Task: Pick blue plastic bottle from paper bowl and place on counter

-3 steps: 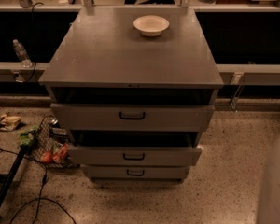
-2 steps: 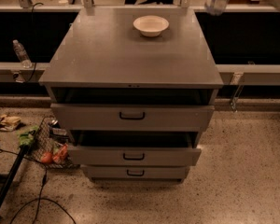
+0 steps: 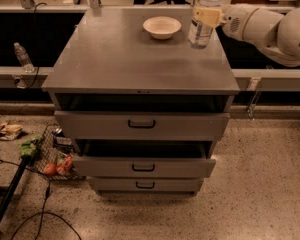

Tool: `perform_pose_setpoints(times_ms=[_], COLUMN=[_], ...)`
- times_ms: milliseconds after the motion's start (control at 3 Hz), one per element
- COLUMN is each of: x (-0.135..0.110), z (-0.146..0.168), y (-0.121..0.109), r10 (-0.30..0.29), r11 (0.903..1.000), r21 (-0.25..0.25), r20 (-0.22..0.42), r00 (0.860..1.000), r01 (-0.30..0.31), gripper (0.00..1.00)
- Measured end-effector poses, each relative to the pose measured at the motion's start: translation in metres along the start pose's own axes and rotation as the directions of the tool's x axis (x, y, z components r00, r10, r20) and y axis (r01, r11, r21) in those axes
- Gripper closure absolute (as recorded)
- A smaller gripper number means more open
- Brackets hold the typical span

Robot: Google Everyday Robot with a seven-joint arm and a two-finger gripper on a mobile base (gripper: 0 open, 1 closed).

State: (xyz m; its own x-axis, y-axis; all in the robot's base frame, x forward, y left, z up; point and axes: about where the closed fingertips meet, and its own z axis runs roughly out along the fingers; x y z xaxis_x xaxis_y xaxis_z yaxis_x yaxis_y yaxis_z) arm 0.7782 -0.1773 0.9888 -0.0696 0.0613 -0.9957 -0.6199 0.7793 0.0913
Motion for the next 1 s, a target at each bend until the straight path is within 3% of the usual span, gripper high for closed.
perform_pose_setpoints(times_ms=[333, 667, 1000], x=[0.009, 0.026, 0.045], z=[0.019, 0.034, 0.044], y=[0.022, 0.042, 0.048], r10=[-0.079, -0.155, -0.184], r11=[0.9914, 0.9688, 0.9572], r21=[-0.104, -0.200, -0.240], r20=[0.015, -0.026, -0.070], r00=[0.997, 0.988, 0.981], r01=[0.080, 0.147, 0.162], gripper=[1.00, 1.00, 0.86])
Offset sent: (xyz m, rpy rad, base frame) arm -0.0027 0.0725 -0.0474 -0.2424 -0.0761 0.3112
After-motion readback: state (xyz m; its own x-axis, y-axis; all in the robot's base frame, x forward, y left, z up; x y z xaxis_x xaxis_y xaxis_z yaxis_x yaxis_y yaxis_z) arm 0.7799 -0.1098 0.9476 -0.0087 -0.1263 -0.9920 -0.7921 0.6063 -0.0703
